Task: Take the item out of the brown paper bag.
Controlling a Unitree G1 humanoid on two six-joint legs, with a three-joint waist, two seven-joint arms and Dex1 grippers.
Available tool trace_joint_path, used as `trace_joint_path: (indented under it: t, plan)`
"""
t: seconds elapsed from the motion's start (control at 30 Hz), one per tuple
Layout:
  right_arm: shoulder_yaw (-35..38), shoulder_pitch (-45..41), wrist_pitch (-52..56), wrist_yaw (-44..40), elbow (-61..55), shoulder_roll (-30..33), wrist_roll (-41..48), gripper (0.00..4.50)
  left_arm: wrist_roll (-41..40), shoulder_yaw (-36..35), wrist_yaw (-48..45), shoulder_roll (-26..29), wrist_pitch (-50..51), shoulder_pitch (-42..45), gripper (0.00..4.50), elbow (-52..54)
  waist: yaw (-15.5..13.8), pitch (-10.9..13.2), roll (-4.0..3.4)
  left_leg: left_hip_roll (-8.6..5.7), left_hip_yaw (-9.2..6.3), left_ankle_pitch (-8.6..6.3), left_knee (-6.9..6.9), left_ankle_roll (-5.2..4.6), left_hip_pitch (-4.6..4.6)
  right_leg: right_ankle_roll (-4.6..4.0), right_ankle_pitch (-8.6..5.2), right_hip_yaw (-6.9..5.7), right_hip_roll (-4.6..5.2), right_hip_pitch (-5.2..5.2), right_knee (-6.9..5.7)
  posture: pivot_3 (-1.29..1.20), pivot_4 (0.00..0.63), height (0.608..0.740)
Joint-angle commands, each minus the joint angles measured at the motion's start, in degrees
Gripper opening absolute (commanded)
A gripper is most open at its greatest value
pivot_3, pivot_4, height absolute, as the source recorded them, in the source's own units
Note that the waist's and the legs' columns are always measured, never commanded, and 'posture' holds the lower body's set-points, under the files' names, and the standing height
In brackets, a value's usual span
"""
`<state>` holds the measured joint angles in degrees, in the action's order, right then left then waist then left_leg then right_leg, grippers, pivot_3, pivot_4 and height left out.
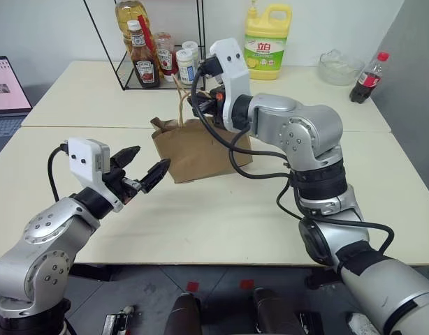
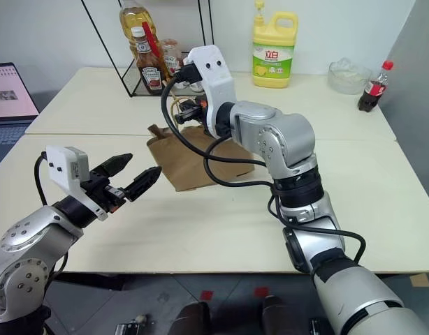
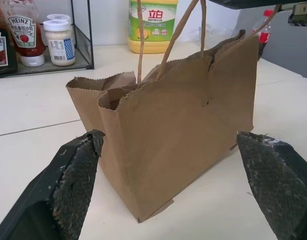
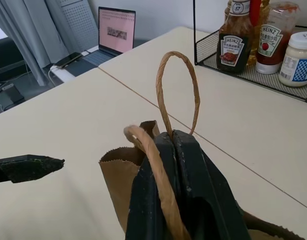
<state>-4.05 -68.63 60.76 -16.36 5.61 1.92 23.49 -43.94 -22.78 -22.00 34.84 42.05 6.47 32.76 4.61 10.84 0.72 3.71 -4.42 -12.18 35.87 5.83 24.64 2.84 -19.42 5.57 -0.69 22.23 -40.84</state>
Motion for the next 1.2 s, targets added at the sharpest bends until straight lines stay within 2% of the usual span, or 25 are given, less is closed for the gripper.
trace_joint_path:
  t: [0.03,0.63,1.0,1.03,1.07,1.2]
  plan:
    - [1.68,-1.03,1.08,0.83,-4.02,-0.60,0.83,0.04,0.21,-0.43,-0.30,0.62,-1.25,0.79,4.50,0.28,0.00,0.00,0.00,0.00,0.00,0.00,0.00,0.00,0.00,0.00,0.00,0.00,0.00,0.00,0.00,0.00,0.150,0.740]
    - [6.60,0.07,10.90,6.46,-6.75,-4.02,1.48,0.04,0.92,0.27,-0.73,0.96,-1.37,1.88,4.50,-0.66,0.01,0.00,0.00,0.00,0.00,0.00,-0.01,0.00,0.00,0.00,0.00,0.00,0.00,0.00,0.01,0.00,0.150,0.740]
    - [2.52,2.25,5.49,2.84,-4.97,1.29,-1.15,0.04,2.23,1.29,-1.74,0.75,-1.92,3.33,4.50,-2.24,0.03,0.00,0.00,-0.01,0.00,0.00,0.00,0.00,0.00,0.00,0.00,0.01,0.00,0.00,0.03,0.00,0.150,0.740]
    - [2.40,2.40,5.41,2.11,-5.26,1.66,-0.80,0.42,2.33,1.37,-1.87,0.73,-1.97,3.48,4.50,-2.37,0.03,0.00,0.00,-0.01,0.00,0.00,0.00,0.00,0.00,0.00,0.00,0.00,0.00,0.00,0.03,0.00,0.150,0.740]
    - [2.25,2.55,5.42,1.45,-5.72,2.02,-0.57,0.57,2.43,1.43,-2.01,0.74,-2.03,3.59,4.50,-2.48,0.03,0.00,0.00,0.00,0.00,0.00,-0.01,0.00,0.00,0.00,0.00,0.00,-0.01,0.00,0.03,0.00,0.150,0.740]
    - [0.92,3.34,5.58,-2.31,-8.94,4.14,0.40,1.98,2.71,1.64,-2.64,0.97,-2.30,3.75,4.50,-2.94,0.02,0.00,0.00,-0.01,0.00,0.00,-0.01,0.00,0.00,0.00,0.00,0.01,0.00,0.00,0.03,0.00,0.150,0.740]
